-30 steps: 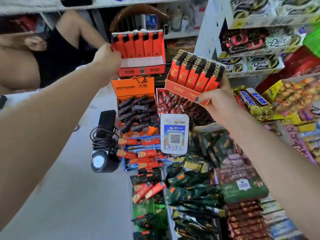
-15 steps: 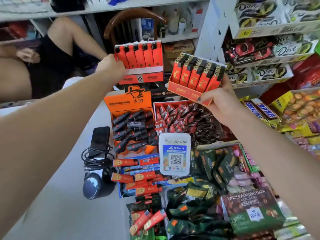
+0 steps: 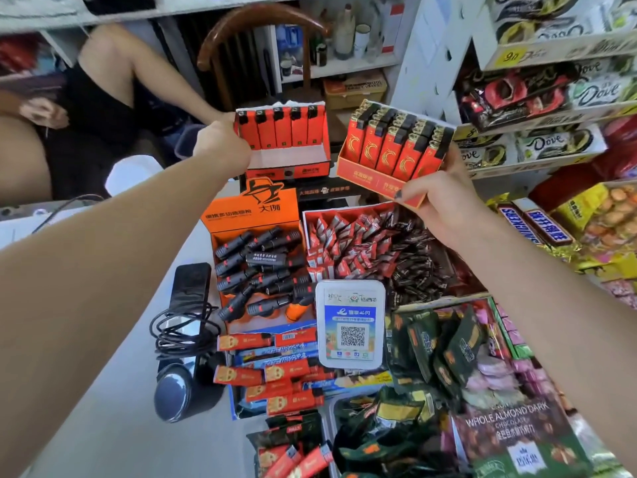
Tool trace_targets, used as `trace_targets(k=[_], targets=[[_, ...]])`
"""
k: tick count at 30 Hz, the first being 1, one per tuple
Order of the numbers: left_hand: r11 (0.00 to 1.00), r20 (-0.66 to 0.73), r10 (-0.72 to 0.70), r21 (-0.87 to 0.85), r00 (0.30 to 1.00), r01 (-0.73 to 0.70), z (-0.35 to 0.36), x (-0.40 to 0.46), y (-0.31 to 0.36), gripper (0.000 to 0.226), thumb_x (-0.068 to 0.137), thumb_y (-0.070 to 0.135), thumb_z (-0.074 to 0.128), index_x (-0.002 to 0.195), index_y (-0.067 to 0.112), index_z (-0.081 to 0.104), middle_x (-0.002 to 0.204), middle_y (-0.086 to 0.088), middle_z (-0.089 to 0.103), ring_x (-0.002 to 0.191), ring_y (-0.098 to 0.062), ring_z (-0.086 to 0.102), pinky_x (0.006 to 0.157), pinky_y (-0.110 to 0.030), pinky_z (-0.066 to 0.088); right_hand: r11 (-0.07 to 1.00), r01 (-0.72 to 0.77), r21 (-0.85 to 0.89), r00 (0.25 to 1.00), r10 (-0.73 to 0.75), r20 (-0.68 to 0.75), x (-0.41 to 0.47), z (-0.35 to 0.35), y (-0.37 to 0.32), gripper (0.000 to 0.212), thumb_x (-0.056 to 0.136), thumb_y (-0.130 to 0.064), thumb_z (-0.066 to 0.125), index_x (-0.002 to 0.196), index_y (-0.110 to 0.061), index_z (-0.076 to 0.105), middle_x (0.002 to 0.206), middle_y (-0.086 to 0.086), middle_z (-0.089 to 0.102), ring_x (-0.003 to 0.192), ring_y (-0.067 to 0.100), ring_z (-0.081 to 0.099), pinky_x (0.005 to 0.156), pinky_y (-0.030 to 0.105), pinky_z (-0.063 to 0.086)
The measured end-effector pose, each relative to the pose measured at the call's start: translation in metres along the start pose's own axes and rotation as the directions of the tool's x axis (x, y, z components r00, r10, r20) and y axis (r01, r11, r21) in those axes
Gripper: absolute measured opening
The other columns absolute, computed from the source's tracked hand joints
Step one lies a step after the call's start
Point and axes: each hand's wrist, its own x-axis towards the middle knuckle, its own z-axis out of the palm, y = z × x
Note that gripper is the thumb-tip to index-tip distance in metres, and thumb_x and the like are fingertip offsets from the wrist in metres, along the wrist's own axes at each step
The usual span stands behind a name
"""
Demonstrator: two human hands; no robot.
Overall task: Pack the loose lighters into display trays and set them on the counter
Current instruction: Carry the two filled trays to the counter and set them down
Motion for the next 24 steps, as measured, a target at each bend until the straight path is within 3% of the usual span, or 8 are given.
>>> trace_targets(k=[3, 7, 11, 19, 21, 24], targets=[[1.0, 0.009, -0.007, 0.026, 1.0, 0.006, 0.002, 0.002, -0.006, 0.029, 0.099, 0.015, 0.046, 0.112, 0.001, 0.068, 0.11, -0.02, 0.072, 0.097, -0.037, 0.071, 0.087, -0.048, 0.06, 0.999, 0.003, -0.033, 1.0, -0.003, 0.004, 0.004, 0.0, 0.001, 0.093, 0.061, 0.03, 0.05, 0.133, -0.027, 0.05, 0.098, 0.001, 0.069, 0.103, 0.027, 0.069, 0.089, 0.053, 0.057], [0.999, -0.022, 0.0, 0.033, 1.0, 0.001, 0.005, 0.005, -0.009, 0.029, 0.101, 0.021, 0.049, 0.115, 0.003, 0.067, 0.11, -0.016, 0.07, 0.089, -0.03, 0.064, 0.072, -0.037, 0.05, 0.998, -0.006, -0.062, 1.0, 0.007, 0.021, 0.012, 0.001, 0.003, 0.095, 0.06, 0.03, 0.052, 0.136, -0.027, 0.048, 0.1, 0.002, 0.067, 0.101, 0.025, 0.068, 0.08, 0.047, 0.058], [0.998, -0.034, 0.048, 0.029, 0.998, -0.047, 0.009, 0.006, -0.014, 0.03, 0.1, 0.018, 0.043, 0.115, 0.003, 0.065, 0.111, -0.021, 0.069, 0.102, -0.039, 0.066, 0.087, -0.046, 0.055, 0.993, 0.015, -0.115, 0.999, -0.01, 0.037, 0.02, 0.002, 0.004, 0.096, 0.056, 0.028, 0.056, 0.135, -0.026, 0.05, 0.098, 0.003, 0.066, 0.102, 0.028, 0.067, 0.075, 0.042, 0.057], [0.982, -0.078, 0.14, 0.139, 0.987, -0.129, 0.015, 0.01, -0.02, 0.029, 0.106, 0.015, 0.039, 0.119, -0.002, 0.058, 0.117, -0.026, 0.064, 0.108, -0.045, 0.061, 0.081, -0.043, 0.045, 0.972, 0.021, -0.233, 0.999, -0.01, 0.05, 0.04, 0.006, 0.0, 0.095, 0.055, 0.027, 0.058, 0.132, -0.028, 0.051, 0.108, 0.004, 0.066, 0.114, 0.035, 0.064, 0.079, 0.043, 0.06], [0.981, -0.09, 0.156, 0.131, 0.984, -0.143, 0.016, 0.009, -0.021, 0.029, 0.106, 0.014, 0.038, 0.12, -0.002, 0.058, 0.115, -0.026, 0.065, 0.103, -0.044, 0.061, 0.076, -0.041, 0.042, 0.966, 0.019, -0.259, 0.999, -0.005, 0.054, 0.045, 0.007, 0.0, 0.095, 0.052, 0.026, 0.06, 0.128, -0.03, 0.052, 0.118, 0.01, 0.065, 0.115, 0.035, 0.064, 0.085, 0.049, 0.06], [0.987, -0.109, 0.151, 0.077, 0.983, -0.143, 0.017, 0.006, -0.021, 0.029, 0.106, 0.016, 0.039, 0.122, 0.0, 0.056, 0.109, -0.021, 0.064, 0.09, -0.036, 0.058, 0.074, -0.039, 0.041, 0.957, -0.004, -0.29, 0.998, 0.021, 0.056, 0.052, 0.011, -0.001, 0.093, 0.044, 0.019, 0.063, 0.12, -0.035, 0.054, 0.126, 0.015, 0.06, 0.114, 0.034, 0.063, 0.08, 0.048, 0.062]])
